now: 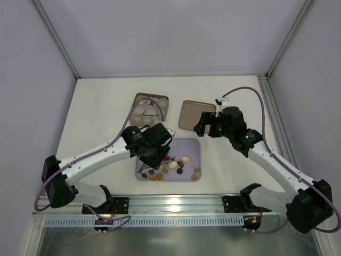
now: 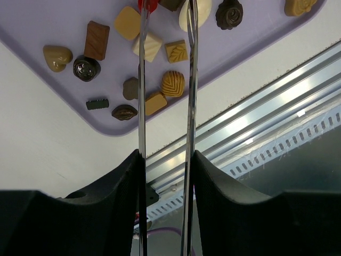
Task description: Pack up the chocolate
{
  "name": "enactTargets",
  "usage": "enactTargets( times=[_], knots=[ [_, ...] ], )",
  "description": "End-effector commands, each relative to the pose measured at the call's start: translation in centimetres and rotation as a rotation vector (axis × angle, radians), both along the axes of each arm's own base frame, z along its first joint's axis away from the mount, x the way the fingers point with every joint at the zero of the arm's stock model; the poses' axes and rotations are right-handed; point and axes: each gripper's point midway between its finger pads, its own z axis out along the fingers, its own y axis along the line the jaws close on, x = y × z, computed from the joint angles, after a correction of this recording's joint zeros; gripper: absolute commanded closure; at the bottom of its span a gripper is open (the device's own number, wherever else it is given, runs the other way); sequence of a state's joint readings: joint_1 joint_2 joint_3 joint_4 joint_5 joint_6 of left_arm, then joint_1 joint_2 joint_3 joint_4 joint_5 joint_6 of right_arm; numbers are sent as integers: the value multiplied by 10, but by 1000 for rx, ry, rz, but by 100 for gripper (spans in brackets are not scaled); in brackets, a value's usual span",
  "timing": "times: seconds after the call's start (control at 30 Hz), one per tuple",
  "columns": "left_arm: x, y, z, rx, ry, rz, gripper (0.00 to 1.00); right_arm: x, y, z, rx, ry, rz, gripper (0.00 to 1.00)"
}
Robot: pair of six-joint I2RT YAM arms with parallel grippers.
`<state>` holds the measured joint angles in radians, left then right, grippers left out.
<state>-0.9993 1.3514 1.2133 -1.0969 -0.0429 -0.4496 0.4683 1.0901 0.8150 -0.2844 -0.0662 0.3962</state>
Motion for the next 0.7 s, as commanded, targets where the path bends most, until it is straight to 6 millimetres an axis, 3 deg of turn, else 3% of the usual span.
enactTargets(
  times=[0.0, 0.67],
  knots=[
    [7, -15, 11, -52, -33, 1, 59, 4, 2, 16, 33, -60, -6, 0],
    [13, -20, 4, -26, -39, -10, 65, 3, 0, 16, 29, -62, -12, 0]
  ],
)
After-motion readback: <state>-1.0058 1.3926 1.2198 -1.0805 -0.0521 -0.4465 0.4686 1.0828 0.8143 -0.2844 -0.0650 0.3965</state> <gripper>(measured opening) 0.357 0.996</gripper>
